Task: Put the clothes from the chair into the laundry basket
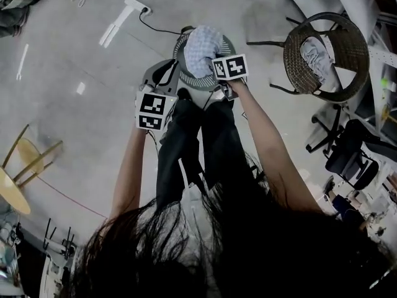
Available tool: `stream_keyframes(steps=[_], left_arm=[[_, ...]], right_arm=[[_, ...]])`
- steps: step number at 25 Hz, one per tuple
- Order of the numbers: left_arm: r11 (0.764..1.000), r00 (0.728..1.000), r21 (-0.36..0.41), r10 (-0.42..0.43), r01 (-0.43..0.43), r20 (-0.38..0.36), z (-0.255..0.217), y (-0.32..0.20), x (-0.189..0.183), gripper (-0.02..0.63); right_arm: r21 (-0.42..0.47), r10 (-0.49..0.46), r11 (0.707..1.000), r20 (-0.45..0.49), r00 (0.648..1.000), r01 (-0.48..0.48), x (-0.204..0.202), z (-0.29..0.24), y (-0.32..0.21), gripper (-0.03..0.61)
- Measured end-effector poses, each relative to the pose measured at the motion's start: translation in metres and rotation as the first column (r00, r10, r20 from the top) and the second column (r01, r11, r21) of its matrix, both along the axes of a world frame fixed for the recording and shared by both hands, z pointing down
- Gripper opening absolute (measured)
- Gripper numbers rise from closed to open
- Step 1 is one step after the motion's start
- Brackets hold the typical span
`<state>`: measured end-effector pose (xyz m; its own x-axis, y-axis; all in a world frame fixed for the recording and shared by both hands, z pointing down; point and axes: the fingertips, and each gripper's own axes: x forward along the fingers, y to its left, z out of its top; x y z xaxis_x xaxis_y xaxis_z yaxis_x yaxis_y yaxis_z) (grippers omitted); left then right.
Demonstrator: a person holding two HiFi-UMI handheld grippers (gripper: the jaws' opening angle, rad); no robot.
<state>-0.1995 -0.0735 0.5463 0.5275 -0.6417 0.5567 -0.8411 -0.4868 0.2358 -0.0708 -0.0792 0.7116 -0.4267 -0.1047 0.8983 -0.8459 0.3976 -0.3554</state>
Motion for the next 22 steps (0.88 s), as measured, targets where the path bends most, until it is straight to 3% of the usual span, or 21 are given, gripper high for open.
stream_keyframes(steps=[4, 6, 9, 11, 17, 22], left_arm=[[1.0, 1.0, -0.03, 0.009, -0.009, 0.002, 0.029, 0.002, -0.004, 0.031], [0.999, 1.0, -0.048, 0.006, -0.006, 0.004, 0.042, 0.004, -0.006, 0.031], [0.997, 1.0, -0.076, -0.008, 0.008, 0.006, 0.059, 0.012, -0.01, 0.031], [0.996, 1.0, -0.085, -0.011, 0.011, 0.002, 0.065, 0.017, -0.012, 0.031], [0.996, 1.0, -0.084, -0.01, 0.01, -0.005, 0.061, 0.018, -0.005, 0.031], [0.999, 1.0, -0.037, -0.028, 0.027, -0.011, 0.035, 0.004, -0.001, 0.031]], right_arm=[[0.0, -0.139, 0.99, -0.124, 0.983, 0.14, -0.004, 0.046, 0.006, 0.116], [-0.017, -0.15, 0.989, -0.151, 0.977, 0.149, -0.004, 0.066, 0.009, 0.136], [-0.018, -0.133, 0.991, -0.184, 0.974, 0.132, -0.002, 0.085, 0.01, 0.224], [-0.022, -0.126, 0.992, -0.182, 0.975, 0.124, -0.004, 0.09, 0.009, 0.238], [-0.008, -0.101, 0.995, -0.109, 0.989, 0.1, -0.005, 0.078, 0.008, 0.238], [0.075, 0.027, 0.997, 0.056, 0.998, -0.032, -0.017, 0.032, -0.01, 0.238]])
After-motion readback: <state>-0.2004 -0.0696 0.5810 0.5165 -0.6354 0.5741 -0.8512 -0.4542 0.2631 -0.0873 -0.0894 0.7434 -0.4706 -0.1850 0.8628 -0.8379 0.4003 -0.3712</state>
